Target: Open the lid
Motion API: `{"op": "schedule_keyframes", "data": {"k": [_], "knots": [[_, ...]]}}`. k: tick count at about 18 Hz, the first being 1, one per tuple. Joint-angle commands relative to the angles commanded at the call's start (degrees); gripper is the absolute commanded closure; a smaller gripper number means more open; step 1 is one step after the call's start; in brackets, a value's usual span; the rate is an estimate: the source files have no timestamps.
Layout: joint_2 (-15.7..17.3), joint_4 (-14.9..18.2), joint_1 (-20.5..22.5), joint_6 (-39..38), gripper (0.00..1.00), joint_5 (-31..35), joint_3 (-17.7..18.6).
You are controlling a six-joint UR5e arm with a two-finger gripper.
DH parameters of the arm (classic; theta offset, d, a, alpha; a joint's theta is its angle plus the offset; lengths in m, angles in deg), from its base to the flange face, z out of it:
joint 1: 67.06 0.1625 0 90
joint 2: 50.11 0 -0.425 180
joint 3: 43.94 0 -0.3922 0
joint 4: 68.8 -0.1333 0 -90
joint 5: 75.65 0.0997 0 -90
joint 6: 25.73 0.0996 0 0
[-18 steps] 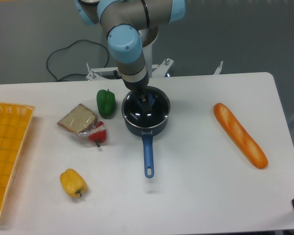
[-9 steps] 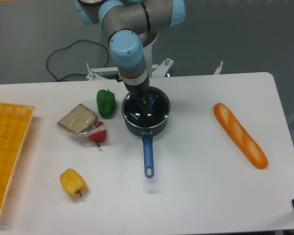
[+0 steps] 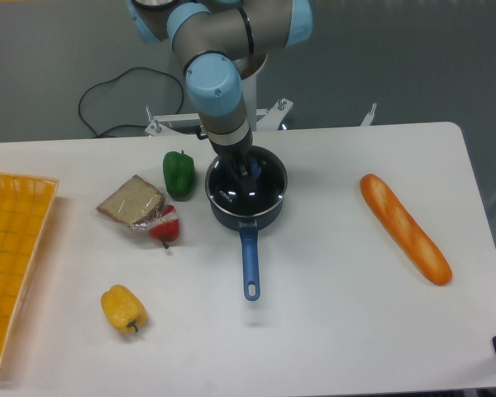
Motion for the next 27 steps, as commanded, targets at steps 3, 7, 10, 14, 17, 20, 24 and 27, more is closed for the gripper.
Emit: {"op": "schedule_keyframes", "data": {"k": [3, 7, 10, 14, 17, 20, 24, 27], "knots": [[-0.17, 0.09, 0.00, 0.00, 0.00, 0.09, -0.35], [-0.88, 0.09, -0.09, -0.09, 0.00, 1.23, -0.70], [-1.41, 0.09, 0.00, 0.00, 0.00, 1.32, -0.70], [-1.49, 0.00, 0.00, -0.26, 0.00, 1.14, -0.18], [-1.76, 0.00, -0.09, -0.97, 0.01, 0.97, -0.35], [-1.85, 0.09, -0.18, -1.05, 0.09, 1.05, -0.61], [-1.85, 0.17, -0.26, -0.97, 0.27, 1.32, -0.79], [-1.85, 0.26, -0.35, -0.62, 0.34, 1.41, -1.05]]}}
